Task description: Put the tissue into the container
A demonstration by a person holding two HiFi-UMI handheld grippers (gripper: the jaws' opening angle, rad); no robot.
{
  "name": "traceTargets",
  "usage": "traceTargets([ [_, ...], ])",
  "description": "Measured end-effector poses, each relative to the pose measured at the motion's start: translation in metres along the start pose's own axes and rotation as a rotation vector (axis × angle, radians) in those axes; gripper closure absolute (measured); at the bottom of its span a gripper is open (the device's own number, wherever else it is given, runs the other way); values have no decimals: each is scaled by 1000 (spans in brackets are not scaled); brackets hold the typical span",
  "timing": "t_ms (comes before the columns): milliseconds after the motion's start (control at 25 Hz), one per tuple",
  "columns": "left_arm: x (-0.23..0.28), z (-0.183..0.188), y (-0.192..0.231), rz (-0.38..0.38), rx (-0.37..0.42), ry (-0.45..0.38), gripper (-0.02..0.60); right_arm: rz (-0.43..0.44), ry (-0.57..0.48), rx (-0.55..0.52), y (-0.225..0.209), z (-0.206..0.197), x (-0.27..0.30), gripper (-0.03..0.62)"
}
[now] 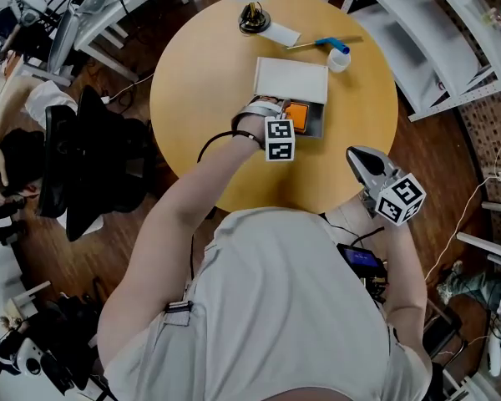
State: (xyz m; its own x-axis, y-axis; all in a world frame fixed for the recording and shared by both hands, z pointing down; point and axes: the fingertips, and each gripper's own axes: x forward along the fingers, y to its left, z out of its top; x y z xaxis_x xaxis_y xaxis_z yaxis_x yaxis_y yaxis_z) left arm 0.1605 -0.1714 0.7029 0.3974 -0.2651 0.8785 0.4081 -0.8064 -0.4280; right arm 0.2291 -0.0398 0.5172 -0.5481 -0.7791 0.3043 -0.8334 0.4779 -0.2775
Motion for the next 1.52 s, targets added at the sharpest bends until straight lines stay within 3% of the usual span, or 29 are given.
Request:
traceTargets([
  [80, -44, 16, 6, 46, -123, -158, 302, 19, -2, -12, 3, 4, 5, 592],
  [120, -69, 27, 6, 61, -187, -266, 376, 27, 0, -16, 5, 5, 6, 592],
  [200, -118, 50, 1, 83, -307, -484, 581, 41, 4, -25, 8, 7, 6, 592],
  [320, -168, 56, -9, 128, -474, -663, 581, 78, -10, -63, 16, 19, 13, 592],
  [520, -224, 16, -26, 166, -831, -895, 581, 161, -49, -140, 55, 37, 34, 592],
  [600, -233, -4, -31, 155, -974, -965, 581, 192, -57, -160, 69, 39, 40, 592],
  [680, -237, -25, -31, 168, -1065, -996, 581, 206, -59, -171, 76, 41, 46, 594],
  [920, -245, -53, -30, 230, -1102, -984, 581, 222, -52, -197, 88, 42, 57, 594],
  [1520, -248, -50, -16, 251, -1057, -984, 581, 200, -49, -217, 90, 45, 58, 594],
])
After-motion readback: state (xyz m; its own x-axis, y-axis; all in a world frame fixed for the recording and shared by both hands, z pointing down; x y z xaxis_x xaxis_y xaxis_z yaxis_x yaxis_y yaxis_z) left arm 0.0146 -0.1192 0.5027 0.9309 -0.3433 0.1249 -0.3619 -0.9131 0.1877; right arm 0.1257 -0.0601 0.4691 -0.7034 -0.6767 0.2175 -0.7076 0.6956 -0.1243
